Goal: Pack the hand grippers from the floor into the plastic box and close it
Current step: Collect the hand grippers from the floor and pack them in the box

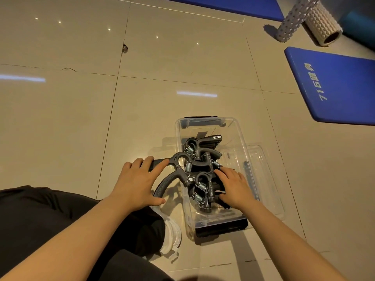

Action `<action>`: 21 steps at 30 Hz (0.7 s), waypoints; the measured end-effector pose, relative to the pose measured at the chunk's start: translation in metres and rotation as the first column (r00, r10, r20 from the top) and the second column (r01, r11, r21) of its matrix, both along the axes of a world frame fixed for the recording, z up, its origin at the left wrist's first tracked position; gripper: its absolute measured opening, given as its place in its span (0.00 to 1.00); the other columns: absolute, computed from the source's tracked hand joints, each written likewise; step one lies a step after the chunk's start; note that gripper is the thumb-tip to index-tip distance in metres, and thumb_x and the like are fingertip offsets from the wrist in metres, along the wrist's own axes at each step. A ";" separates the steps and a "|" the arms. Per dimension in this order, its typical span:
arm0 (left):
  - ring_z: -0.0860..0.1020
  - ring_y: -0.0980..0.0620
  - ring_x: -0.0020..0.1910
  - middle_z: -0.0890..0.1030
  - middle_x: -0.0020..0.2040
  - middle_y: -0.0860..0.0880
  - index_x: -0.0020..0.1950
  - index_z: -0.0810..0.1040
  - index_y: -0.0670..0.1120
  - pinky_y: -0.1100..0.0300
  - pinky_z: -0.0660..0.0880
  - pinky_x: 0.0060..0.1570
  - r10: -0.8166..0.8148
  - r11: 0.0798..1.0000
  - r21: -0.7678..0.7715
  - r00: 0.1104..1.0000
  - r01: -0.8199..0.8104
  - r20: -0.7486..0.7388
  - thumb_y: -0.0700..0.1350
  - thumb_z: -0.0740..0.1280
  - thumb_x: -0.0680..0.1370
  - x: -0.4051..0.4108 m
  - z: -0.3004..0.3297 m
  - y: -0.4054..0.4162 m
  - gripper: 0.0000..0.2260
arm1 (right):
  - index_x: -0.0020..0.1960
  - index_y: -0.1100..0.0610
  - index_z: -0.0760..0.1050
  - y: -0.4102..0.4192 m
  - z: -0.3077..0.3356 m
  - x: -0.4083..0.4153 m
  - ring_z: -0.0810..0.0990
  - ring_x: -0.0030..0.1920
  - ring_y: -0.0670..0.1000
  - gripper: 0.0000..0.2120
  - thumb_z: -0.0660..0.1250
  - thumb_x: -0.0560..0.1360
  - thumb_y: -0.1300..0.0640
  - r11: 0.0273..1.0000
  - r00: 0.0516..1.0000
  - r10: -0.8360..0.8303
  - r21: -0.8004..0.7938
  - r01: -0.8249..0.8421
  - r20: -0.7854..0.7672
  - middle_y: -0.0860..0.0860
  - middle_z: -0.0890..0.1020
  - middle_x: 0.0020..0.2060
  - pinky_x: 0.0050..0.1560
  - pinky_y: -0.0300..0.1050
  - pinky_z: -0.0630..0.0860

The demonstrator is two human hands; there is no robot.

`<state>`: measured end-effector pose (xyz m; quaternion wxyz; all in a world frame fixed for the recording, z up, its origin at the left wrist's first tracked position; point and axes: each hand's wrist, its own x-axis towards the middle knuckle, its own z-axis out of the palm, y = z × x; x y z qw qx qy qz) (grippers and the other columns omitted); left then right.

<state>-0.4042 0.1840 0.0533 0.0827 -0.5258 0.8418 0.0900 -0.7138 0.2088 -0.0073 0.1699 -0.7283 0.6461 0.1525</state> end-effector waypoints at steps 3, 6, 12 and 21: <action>0.79 0.41 0.44 0.79 0.53 0.42 0.67 0.71 0.51 0.50 0.75 0.39 -0.008 1.000 -0.008 1.000 0.008 -0.003 0.71 0.68 0.51 -0.001 -0.001 -0.001 0.47 | 0.73 0.50 0.58 -0.005 -0.002 -0.002 0.57 0.73 0.54 0.35 0.69 0.71 0.54 0.998 0.998 0.052 -0.031 -0.052 -0.025 0.50 0.63 0.71 0.73 0.56 0.48; 0.79 0.42 0.43 0.79 0.52 0.43 0.67 0.71 0.51 0.51 0.75 0.38 -0.009 1.000 0.008 1.000 0.009 -0.005 0.71 0.69 0.49 0.000 -0.001 -0.001 0.48 | 0.69 0.51 0.63 -0.014 0.000 -0.004 0.63 0.71 0.53 0.31 0.71 0.69 0.54 0.990 0.991 0.130 -0.050 -0.131 -0.014 0.49 0.69 0.67 0.73 0.56 0.51; 0.79 0.43 0.44 0.80 0.52 0.45 0.65 0.69 0.53 0.51 0.75 0.40 -0.032 0.999 0.010 0.998 0.033 -0.046 0.71 0.69 0.47 0.007 0.001 -0.013 0.49 | 0.70 0.52 0.64 -0.051 0.023 -0.004 0.68 0.66 0.53 0.34 0.73 0.68 0.51 0.986 0.992 0.094 -0.147 -0.081 0.084 0.50 0.71 0.66 0.66 0.48 0.66; 0.79 0.43 0.49 0.78 0.55 0.45 0.66 0.66 0.55 0.50 0.76 0.43 -0.025 0.996 0.083 0.991 0.036 -0.130 0.71 0.65 0.49 0.014 -0.010 -0.015 0.47 | 0.67 0.55 0.71 -0.145 -0.010 0.027 0.66 0.66 0.60 0.27 0.72 0.69 0.57 0.979 0.994 0.103 -0.174 -0.106 -0.029 0.54 0.74 0.64 0.63 0.56 0.66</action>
